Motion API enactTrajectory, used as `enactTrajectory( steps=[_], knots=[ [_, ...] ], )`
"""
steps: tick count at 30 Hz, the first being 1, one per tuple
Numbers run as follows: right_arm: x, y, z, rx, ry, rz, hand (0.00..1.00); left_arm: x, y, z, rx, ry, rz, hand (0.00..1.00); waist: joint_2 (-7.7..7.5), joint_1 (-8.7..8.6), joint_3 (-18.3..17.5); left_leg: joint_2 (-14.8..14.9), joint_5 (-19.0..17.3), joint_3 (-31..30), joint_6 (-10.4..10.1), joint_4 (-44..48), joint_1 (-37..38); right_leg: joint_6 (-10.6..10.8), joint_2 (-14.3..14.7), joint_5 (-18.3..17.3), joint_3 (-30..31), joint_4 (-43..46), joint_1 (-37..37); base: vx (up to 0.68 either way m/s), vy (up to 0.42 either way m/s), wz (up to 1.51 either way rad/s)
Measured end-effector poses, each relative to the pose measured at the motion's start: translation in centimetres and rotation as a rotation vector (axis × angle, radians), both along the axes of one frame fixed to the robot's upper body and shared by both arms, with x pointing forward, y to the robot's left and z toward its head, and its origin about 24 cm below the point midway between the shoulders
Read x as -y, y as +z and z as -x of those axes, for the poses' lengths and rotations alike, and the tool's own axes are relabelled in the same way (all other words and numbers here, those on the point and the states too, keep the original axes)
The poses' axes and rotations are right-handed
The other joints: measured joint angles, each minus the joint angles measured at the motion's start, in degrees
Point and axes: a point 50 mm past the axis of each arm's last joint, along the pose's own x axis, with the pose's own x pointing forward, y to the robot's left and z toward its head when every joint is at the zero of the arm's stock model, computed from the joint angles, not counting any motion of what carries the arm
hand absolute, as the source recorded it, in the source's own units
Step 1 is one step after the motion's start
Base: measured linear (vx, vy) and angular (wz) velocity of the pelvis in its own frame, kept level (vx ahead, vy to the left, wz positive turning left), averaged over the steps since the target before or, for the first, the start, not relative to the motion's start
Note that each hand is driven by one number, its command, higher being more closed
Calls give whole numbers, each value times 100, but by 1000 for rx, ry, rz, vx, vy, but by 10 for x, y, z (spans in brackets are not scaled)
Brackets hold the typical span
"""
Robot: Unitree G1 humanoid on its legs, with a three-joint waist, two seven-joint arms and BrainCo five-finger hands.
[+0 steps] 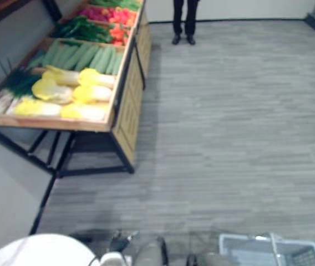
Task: Pick vegetable in the basket
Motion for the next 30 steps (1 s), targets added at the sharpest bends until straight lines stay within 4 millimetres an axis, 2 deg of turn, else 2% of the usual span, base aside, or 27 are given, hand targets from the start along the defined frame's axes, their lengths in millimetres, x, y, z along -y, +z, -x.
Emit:
enactTrajectory(
  steps=[1,2,3,4,5,6,7,8,10,11,12,14,15,16,17,18,19,20,22,23,24,25,26,27,28,29,30],
  knots=[
    [-5,-2,-5,7,-4,-15,100,-4,-1,3,-20,-8,-10,0,-67,-77,48,-17,-121,-33,35,-56,287,311,-232,601,-106,1262,-488,386,49,-11],
    [-8,-3,-5,6,-6,-25,100,-3,-1,2,-21,-22,-13,0,-92,-98,73,-8,-158,-41,50,-152,482,261,-336,733,-167,1768,-671,398,24,19],
    [-11,-4,-4,6,-11,-37,100,-4,0,1,-20,-29,-18,0,-95,-129,87,-4,-209,-61,54,-360,825,49,-486,571,-236,2141,-894,422,-2,20],
    [-9,-3,-6,20,-25,-41,100,-4,0,-1,-15,-29,-18,0,-73,-155,96,43,-220,-95,27,-613,1158,-93,-575,466,-334,1975,-1037,424,-11,25],
    [-9,-3,-8,28,-26,-41,100,-3,0,-2,-11,-29,-17,0,-46,-211,105,91,-222,-168,-7,-725,1272,-132,-614,443,-410,1744,-1087,455,-46,42],
    [-9,-2,-11,44,-25,-40,100,-2,2,-7,2,-33,-17,0,24,-263,119,215,-237,-308,-96,-914,1449,-145,-623,439,-496,1060,-1231,477,-99,55],
    [-9,-1,-13,65,-41,-45,100,-1,4,-14,19,-37,-15,0,99,-305,125,373,-251,-396,-188,-1090,1548,-80,-595,494,-515,88,-1380,499,-130,54],
    [-9,-1,-15,76,-50,-49,100,-1,5,-17,26,-37,-15,0,134,-320,129,438,-248,-465,-227,-1187,1598,-8,-587,599,-501,-477,-1426,540,-188,58],
    [-8,0,-19,93,-67,-53,100,0,7,-28,44,-37,-15,0,204,-400,170,637,-339,-694,-452,-1489,1849,92,-683,1361,-136,-2514,-1515,580,-264,62],
    [-8,-1,-17,92,-78,-56,100,-1,7,-27,40,-35,-16,0,210,-405,173,675,-381,-741,-510,-1544,1949,195,-734,1598,-55,-2712,-1504,611,-344,52],
    [-9,-1,-17,91,-90,-67,100,-2,4,-23,20,-15,-11,0,256,-389,201,808,-426,-833,-542,-1478,2118,188,-722,2079,-76,-2330,-1520,622,-369,56],
    [-10,-1,-20,101,-88,-77,100,0,1,-19,7,-3,0,0,377,-476,241,962,-297,-1011,-655,-674,2007,-169,-705,1831,-86,-1315,-1637,690,-442,52],
    [-3,1,-22,113,-107,-64,100,3,-1,-14,-5,8,13,0,508,-503,238,1091,-149,-1087,-805,-94,1827,-234,-643,1476,-170,-1005,-1592,735,-507,14],
    [7,5,-29,126,-102,-42,100,8,-7,-2,-35,36,36,0,690,-506,259,1318,470,-1193,-928,1313,1248,-358,-464,1058,-244,-853,-1363,596,-394,0],
    [7,5,-31,126,-100,-42,100,10,-9,3,-46,46,45,0,734,-504,288,1441,794,-1227,-988,2002,962,-388,-376,977,-261,-921,-1189,582,-353,-9],
    [10,6,-33,122,-99,-36,100,14,-11,10,-61,55,57,0,816,-474,332,1576,869,-1239,-990,3107,548,-448,-234,898,-279,-1088,-841,458,-217,-16],
    [11,6,-35,117,-94,-33,100,16,-14,17,-78,64,67,0,845,-408,374,1601,771,-1210,-943,3896,279,-509,-137,896,-287,-1311,-429,566,-234,-25],
    [8,5,-36,108,-65,-37,100,19,-16,25,-93,78,77,0,788,-247,401,1452,546,-1068,-925,4536,-112,-557,-87,864,-279,-1780,248,569,-218,-17],
    [3,5,-43,118,-43,-47,100,16,-14,25,-75,94,71,0,657,-115,417,1143,404,-730,-911,4255,-660,-562,-107,859,-330,-2386,850,578,-169,8],
    [0,6,-49,125,-21,-52,100,15,-12,23,-62,97,69,0,611,-33,422,1040,295,-255,-871,3597,-949,-544,-110,857,-436,-2759,1176,600,-145,25],
    [-1,6,-52,129,-15,-54,100,14,-12,23,-59,103,68,0,573,-14,406,1015,257,130,-814,3129,-991,-519,-120,847,-519,-2913,1318,613,-102,43],
    [-2,7,-55,134,-5,-52,100,13,-12,23,-56,113,69,0,518,40,390,960,221,1074,-671,2127,-1010,-428,-146,787,-725,-3152,1609,422,-49,50],
    [-2,7,-55,134,-4,-52,100,12,-11,23,-54,113,68,0,493,54,376,936,247,1643,-586,1678,-969,-374,-148,744,-852,-3254,1752,575,-49,86],
    [-1,7,-54,131,-4,-50,100,12,-11,22,-53,114,67,0,443,80,331,856,429,2831,-259,962,-855,-221,-137,568,-1198,-3336,1992,600,-52,120],
    [2,7,-51,123,-6,-43,100,14,-12,25,-61,120,73,0,468,89,237,720,660,3918,370,450,-733,-13,-23,351,-1562,-3236,2179,606,-44,135],
    [2,6,-49,116,-9,-41,100,14,-13,26,-66,125,77,0,469,91,182,635,434,4257,1033,264,-634,68,7,218,-1714,-3072,2209,620,-12,175],
    [2,4,-42,89,-20,-46,100,13,-14,29,-82,135,80,0,441,96,29,319,-143,4178,1486,-97,-494,190,-64,-104,-2016,-2238,2076,612,-4,221]
  ],
)
